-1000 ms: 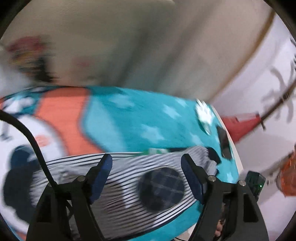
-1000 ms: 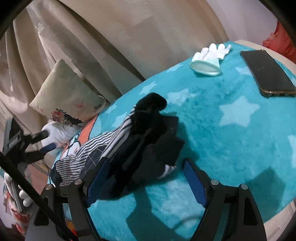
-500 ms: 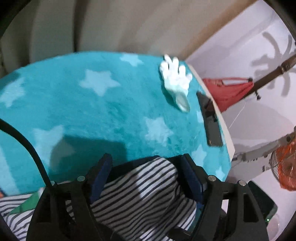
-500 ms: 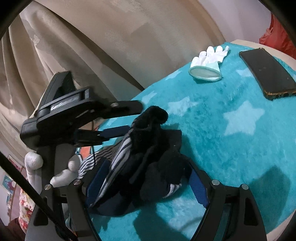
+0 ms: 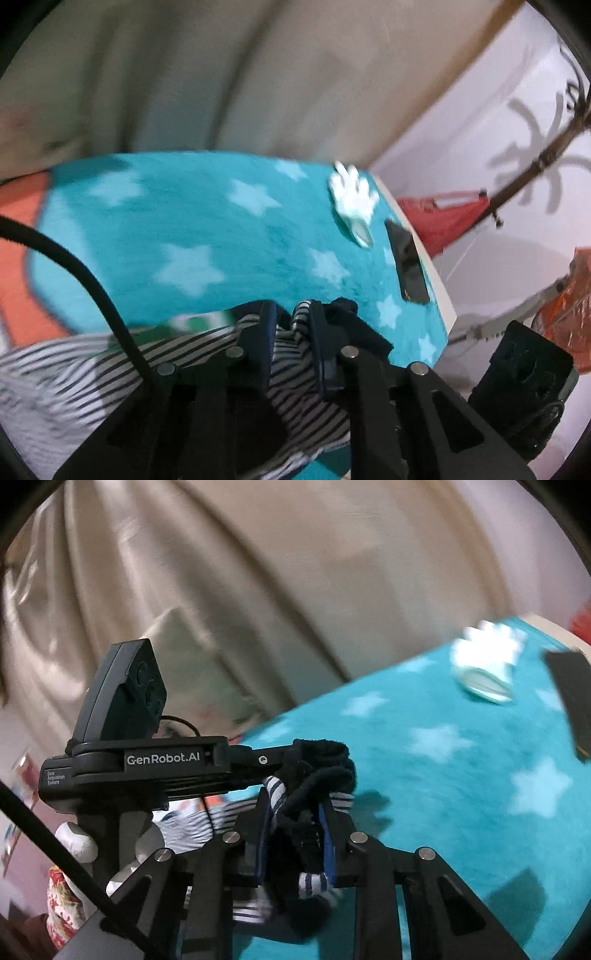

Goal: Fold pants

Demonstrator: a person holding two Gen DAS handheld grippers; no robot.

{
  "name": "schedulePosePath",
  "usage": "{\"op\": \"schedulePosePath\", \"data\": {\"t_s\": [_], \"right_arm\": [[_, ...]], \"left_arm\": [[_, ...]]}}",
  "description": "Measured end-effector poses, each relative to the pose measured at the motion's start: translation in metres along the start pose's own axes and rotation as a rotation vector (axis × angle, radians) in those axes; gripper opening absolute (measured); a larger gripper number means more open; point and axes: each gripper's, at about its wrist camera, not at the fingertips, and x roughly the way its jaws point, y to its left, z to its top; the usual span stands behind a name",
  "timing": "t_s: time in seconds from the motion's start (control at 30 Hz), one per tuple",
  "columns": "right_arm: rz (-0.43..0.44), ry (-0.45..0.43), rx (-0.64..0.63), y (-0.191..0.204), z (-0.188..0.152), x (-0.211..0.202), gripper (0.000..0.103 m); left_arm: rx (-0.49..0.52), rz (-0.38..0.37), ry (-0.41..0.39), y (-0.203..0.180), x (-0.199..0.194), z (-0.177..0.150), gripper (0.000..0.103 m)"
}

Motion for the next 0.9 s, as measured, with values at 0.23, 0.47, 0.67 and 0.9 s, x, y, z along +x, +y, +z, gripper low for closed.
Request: {"op": "schedulePosePath", "data": {"t_s": [0.23, 0.47, 0.67, 0.9], "right_arm": [[0.157, 0.157, -0.154, 0.068, -0.023, 0.049, 0.025], [0.203, 0.268, -0.250, 0.101, -0.048, 0.068, 0.051], [0.091, 0.142, -0.181, 0.082, -0.011, 0.032, 0.045], [0.057, 0.282, -0.136, 0.085, -0.032, 0.100, 0.039]], "left_arm": [[-0.163, 0.069, -0.133, 0.069, -0.081, -0.046, 0.023], [-0.258, 0.162, -0.253, 0.116, -0.147, -0.097, 0.049], [-0.338, 0.183, -0.325, 0.150, -0.174, -0.114, 0.049], [-0.362, 0.227, -0.337, 0.161, -0.185, -0.127, 0.051]]}}
